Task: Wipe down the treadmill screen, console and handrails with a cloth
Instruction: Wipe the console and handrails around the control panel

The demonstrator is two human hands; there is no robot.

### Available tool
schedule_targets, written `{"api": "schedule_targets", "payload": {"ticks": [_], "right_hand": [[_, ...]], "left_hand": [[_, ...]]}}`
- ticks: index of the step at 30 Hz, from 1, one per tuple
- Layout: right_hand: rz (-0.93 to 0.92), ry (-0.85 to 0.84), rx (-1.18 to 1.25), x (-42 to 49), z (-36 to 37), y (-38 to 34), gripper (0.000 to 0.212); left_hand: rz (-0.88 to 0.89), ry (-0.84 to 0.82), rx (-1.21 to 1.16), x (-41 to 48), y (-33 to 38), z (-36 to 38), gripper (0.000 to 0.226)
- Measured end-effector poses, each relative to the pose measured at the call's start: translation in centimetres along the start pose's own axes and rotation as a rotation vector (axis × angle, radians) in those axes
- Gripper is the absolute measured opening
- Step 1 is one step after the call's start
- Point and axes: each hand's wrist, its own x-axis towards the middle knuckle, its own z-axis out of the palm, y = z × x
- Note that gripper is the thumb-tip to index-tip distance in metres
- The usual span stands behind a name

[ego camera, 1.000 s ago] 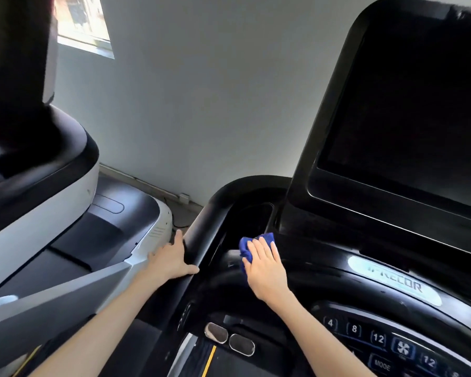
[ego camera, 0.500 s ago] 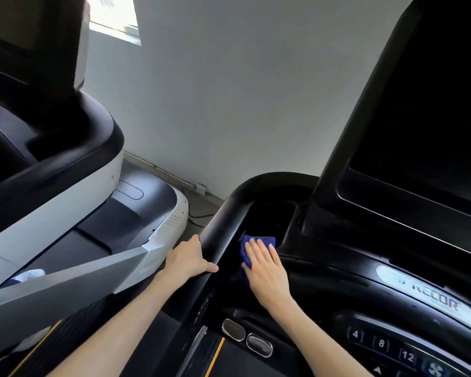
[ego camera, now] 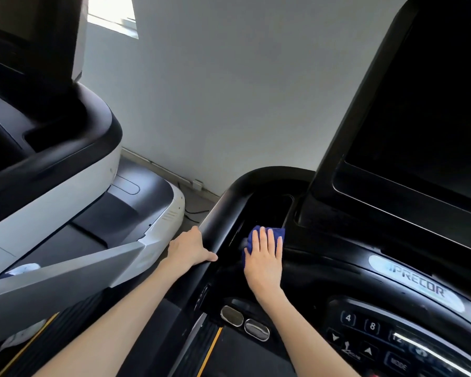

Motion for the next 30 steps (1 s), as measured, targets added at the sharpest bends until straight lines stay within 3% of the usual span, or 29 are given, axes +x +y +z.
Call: {"api": "schedule_targets", "payload": {"ticks": [4,6,8,10,12,15,17,22,27,30], "right_hand": [[-0.203,-0.020,0.055,-0.7,0.5,-2.4,0.047],[-0.238,0.063,0.168,0.2,-0.9,-1.5,0.029],[-0.173,0.108,0.389,2.0,-2.6,-0.6,0.017],[-0.017,0.115,0.687,3.9,-4.1,-0.1,0.021],[-0.010,0.165,0.812,5.6,-5.7,-0.5,0.027],[-0.257,-0.068,0.710,7.3,-5.7,-2.3,0.036],[-0.322,-0.204,0.613,7.4,-4.4,-3.0,0.041],[-0.230,-0.076,0.608,6.4,-2.6,-2.5,0.041],[-0.288,0.154,0.248,2.1,0.0,0.5,0.027],[-0.289,0.166,0.143,2.0,0.7,0.4,0.017]], "left_hand": [[0.027,0.024,0.057,-0.5,-0.1,0.1,0.077],[0.044,0.026,0.069,-0.8,-0.5,0.4,0.075],[0.054,0.029,0.070,-1.0,-0.8,0.6,0.070],[0.061,0.051,0.058,-0.9,-1.3,0.4,0.056],[0.057,0.092,0.015,-0.8,-1.6,0.0,0.042],[0.041,0.160,-0.021,-1.0,-1.9,-0.7,0.033],[0.028,0.179,-0.025,-1.1,-2.4,-0.8,0.030],[0.020,0.184,-0.091,-1.1,-3.2,0.1,0.035],[0.029,0.163,-0.031,-1.0,-0.9,0.7,0.035],[0.027,0.114,0.102,-1.0,0.5,1.1,0.061]]}}
